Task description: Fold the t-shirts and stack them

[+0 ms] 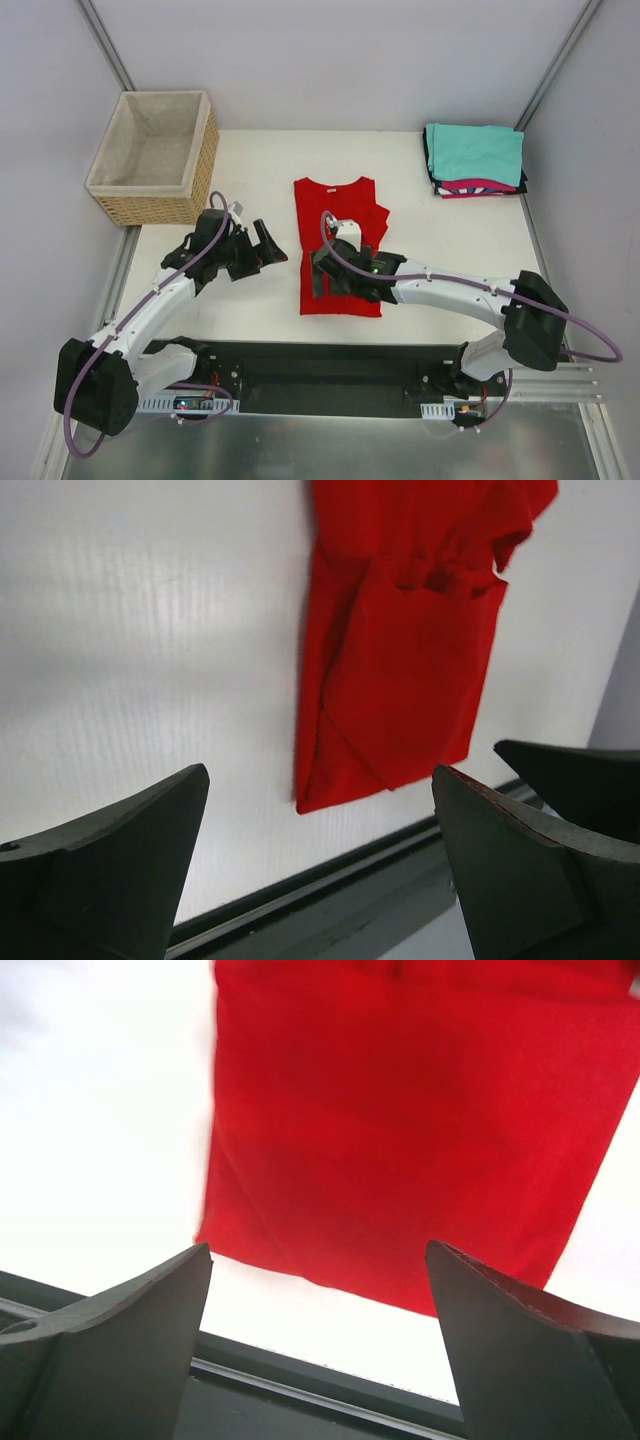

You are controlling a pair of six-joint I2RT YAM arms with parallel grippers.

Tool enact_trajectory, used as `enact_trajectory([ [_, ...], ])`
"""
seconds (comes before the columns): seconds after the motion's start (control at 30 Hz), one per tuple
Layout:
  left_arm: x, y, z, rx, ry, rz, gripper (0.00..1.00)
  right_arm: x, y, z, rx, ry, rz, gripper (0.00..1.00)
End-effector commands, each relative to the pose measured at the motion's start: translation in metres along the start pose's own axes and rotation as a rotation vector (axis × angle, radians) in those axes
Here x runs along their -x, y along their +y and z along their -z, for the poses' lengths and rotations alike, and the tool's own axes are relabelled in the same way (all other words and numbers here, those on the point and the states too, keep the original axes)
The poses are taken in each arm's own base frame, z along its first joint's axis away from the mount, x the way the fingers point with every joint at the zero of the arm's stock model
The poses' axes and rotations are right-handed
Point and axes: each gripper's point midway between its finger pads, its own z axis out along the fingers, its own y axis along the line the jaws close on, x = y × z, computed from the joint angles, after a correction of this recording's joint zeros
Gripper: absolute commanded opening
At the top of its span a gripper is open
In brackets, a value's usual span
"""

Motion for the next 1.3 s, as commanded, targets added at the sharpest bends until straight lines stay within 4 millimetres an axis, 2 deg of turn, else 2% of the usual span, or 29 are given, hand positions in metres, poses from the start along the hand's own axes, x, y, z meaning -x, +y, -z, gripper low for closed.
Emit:
enact_trajectory([
  [0.0, -0.023, -0.035, 0.012, -0.176, 0.148, -0.021, 0.95, 0.016, -0.013, 0.014, -0.058, -0.030, 0.049, 0.93],
  [0.1, -0.035, -0.022, 0.015, -0.161, 0.135, -0.008, 0.95, 0.018, -0.032, 0.027, -0.101, -0.063, 0.038, 0.93],
  [0.13, -0.038, -0.019, 0.015, -0.161, 0.133, -0.004, 0.96, 0.012, -0.045, 0.028, -0.140, -0.060, 0.043, 0.93],
  [0.2, -0.050, -0.010, 0.017, -0.165, 0.138, 0.015, 0.98, 0.010, -0.060, 0.036, -0.155, -0.074, 0.025, 0.93],
  [0.23, -0.061, -0.003, 0.014, -0.162, 0.160, 0.029, 0.99, 0.000, -0.072, 0.034, -0.183, -0.060, 0.028, 0.93],
  [0.3, -0.069, 0.000, 0.015, -0.188, 0.164, 0.046, 0.99, -0.005, -0.088, 0.040, -0.189, -0.068, -0.020, 0.93],
  [0.33, -0.078, 0.005, 0.012, -0.195, 0.183, 0.060, 0.99, -0.017, -0.100, 0.038, -0.206, -0.051, -0.024, 0.93],
  [0.43, -0.091, 0.010, 0.011, -0.222, 0.205, 0.095, 0.99, -0.027, -0.114, 0.040, -0.210, -0.048, -0.073, 0.93],
  [0.57, -0.095, 0.011, 0.008, -0.251, 0.203, 0.087, 0.99, -0.046, -0.126, 0.035, -0.230, -0.016, -0.098, 0.93],
  [0.77, -0.103, 0.022, -0.003, -0.248, 0.215, 0.110, 0.96, -0.057, -0.120, 0.026, -0.168, 0.006, -0.166, 0.93],
  [0.8, -0.101, 0.014, -0.003, -0.292, 0.210, 0.097, 0.95, -0.062, -0.119, 0.024, -0.156, 0.027, -0.167, 0.93],
  [0.97, -0.110, 0.010, -0.012, -0.345, 0.256, 0.108, 0.93, -0.067, -0.107, 0.009, -0.077, 0.072, -0.190, 0.94],
  [1.1, -0.115, 0.004, -0.019, -0.372, 0.281, 0.092, 0.93, -0.067, -0.083, -0.003, 0.048, 0.097, -0.232, 0.94],
  [1.27, -0.123, -0.003, -0.027, -0.388, 0.323, 0.096, 0.91, -0.072, -0.075, -0.013, 0.090, 0.130, -0.278, 0.93],
])
